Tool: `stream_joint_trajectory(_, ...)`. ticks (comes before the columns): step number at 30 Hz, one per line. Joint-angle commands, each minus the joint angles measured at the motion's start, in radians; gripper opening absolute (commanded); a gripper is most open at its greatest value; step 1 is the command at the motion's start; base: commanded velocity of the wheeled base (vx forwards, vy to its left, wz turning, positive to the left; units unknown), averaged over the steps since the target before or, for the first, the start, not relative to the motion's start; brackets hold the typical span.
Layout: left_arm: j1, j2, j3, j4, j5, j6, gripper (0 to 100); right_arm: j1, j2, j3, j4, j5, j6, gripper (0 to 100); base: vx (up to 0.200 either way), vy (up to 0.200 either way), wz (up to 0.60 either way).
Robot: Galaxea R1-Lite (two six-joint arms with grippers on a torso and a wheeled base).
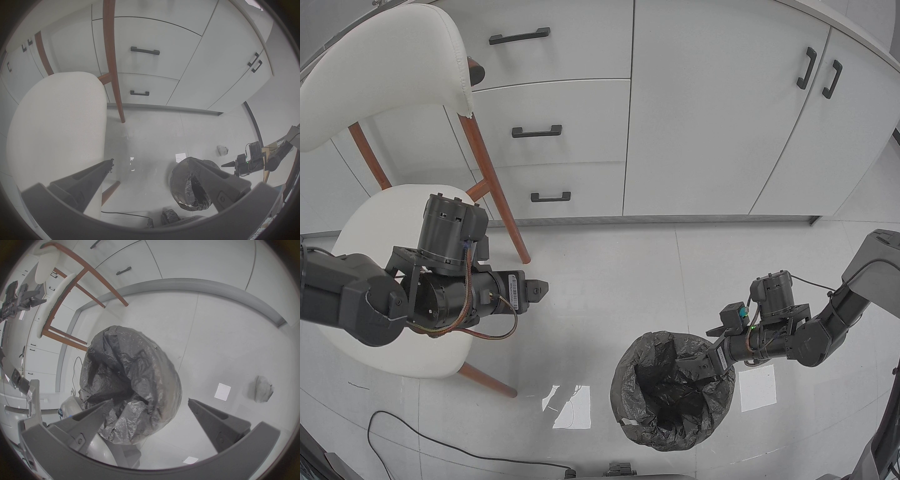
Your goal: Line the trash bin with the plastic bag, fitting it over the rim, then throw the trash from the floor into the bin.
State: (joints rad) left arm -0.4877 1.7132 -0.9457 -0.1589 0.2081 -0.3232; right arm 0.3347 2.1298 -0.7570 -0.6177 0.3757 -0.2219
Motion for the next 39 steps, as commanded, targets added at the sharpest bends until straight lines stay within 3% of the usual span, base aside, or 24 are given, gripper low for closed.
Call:
stream_joint_trajectory(1, 0.0, -0.006, 0.012, -0.001, 0.001, 0.001, 100, 0.066, -0.011, 0.001, -0.002, 0.002, 0.004, 100, 0.0, 0.0, 0.0)
stream_joint_trajectory(4, 0.0, -0.01, 0.027, -0.001, 0.001, -0.002, 100, 0.098, -0.001, 0.012, 0.007, 0.002, 0.006, 100, 0.0, 0.0, 0.0)
stream_joint_trajectory(10, 0.001, -0.014, 0.03, -0.001, 0.002, 0.0, 100, 0.087, 0.068, 0.015, -0.004, 0.002, 0.012, 100, 0.0, 0.0, 0.0)
stream_joint_trajectory(11, 0.001, -0.012, 0.03, -0.001, 0.002, 0.0, 100, 0.086, 0.076, 0.013, -0.002, 0.002, 0.012, 0, 0.0, 0.0, 0.0)
stream_joint_trajectory(27, 0.009, 0.005, 0.027, -0.002, 0.002, -0.002, 100, 0.13, 0.22, 0.005, 0.004, -0.012, -0.01, 0, 0.0, 0.0, 0.0)
stream_joint_trajectory(29, 0.009, 0.009, 0.024, -0.002, 0.002, -0.002, 100, 0.132, 0.245, -0.016, 0.007, -0.04, -0.013, 0, 0.0, 0.0, 0.0)
stream_joint_trajectory(30, 0.009, 0.013, 0.019, -0.004, 0.002, -0.002, 100, 0.13, 0.266, -0.041, 0.006, -0.104, -0.025, 0, 0.0, 0.0, 0.0)
stream_joint_trajectory(34, 0.009, 0.022, 0.015, -0.008, 0.002, 0.0, 100, 0.11, 0.318, -0.114, 0.01, -0.241, -0.077, 0, 0.0, 0.0, 0.0)
stream_joint_trajectory(39, 0.009, 0.022, 0.016, -0.008, 0.002, 0.0, 100, 0.087, 0.329, -0.173, 0.056, -0.288, -0.116, 0, 0.0, 0.0, 0.0)
